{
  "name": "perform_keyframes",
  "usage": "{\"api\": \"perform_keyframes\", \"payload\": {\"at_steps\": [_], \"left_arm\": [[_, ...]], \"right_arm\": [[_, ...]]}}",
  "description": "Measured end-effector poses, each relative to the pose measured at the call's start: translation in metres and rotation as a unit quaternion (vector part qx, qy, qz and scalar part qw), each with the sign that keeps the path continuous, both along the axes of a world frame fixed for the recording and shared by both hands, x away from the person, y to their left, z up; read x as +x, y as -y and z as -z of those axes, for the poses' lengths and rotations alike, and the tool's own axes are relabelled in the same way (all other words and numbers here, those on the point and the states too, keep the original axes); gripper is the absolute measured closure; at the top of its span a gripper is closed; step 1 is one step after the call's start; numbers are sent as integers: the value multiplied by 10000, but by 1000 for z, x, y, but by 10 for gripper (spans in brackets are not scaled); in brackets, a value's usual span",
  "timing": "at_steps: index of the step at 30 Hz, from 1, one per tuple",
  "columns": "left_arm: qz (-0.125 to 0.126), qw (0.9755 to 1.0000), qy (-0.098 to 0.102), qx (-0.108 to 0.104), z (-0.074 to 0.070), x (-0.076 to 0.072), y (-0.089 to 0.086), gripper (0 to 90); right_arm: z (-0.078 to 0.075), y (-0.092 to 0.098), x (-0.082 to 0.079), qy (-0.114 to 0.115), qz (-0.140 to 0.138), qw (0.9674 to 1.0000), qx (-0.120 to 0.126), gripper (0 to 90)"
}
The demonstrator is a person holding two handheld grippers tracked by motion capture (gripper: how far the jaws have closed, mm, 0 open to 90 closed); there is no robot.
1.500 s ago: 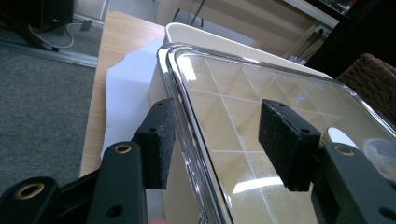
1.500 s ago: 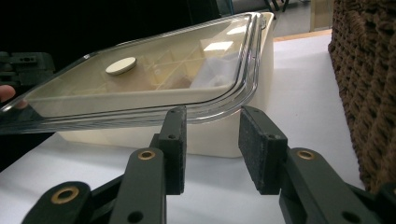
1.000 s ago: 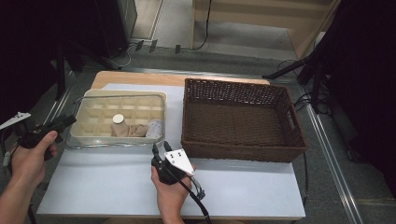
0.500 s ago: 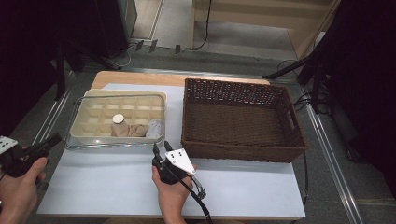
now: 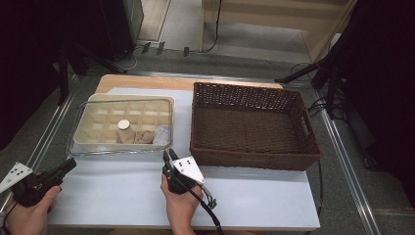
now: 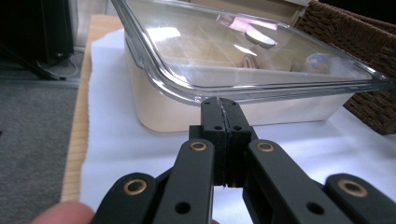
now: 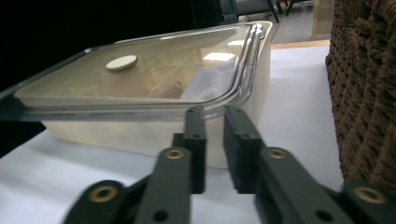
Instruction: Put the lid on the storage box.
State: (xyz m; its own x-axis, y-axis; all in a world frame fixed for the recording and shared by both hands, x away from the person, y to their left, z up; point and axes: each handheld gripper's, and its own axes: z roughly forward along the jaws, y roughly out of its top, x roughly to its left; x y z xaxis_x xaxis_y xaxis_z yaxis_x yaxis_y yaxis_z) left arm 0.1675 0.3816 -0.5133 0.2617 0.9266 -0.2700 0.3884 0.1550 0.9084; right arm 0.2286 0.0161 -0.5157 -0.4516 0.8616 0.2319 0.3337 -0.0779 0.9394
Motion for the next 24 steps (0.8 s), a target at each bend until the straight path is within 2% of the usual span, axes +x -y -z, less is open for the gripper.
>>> {"api": "perform_keyframes", "payload": {"at_steps": [2,10,24], "left_arm": [[12,10000,1,1,0,2,1,900],[-18,10000,-14,38,0,8,1,900],[-145,9999,-44,-27,-2,29,-4,900]], "right_arm": [[1,1,-2,-10,-38,10000,-69,900],[3,2,2,-51,-167,9998,10,900],[6,1,7,-115,-87,9999,-28,884]]}}
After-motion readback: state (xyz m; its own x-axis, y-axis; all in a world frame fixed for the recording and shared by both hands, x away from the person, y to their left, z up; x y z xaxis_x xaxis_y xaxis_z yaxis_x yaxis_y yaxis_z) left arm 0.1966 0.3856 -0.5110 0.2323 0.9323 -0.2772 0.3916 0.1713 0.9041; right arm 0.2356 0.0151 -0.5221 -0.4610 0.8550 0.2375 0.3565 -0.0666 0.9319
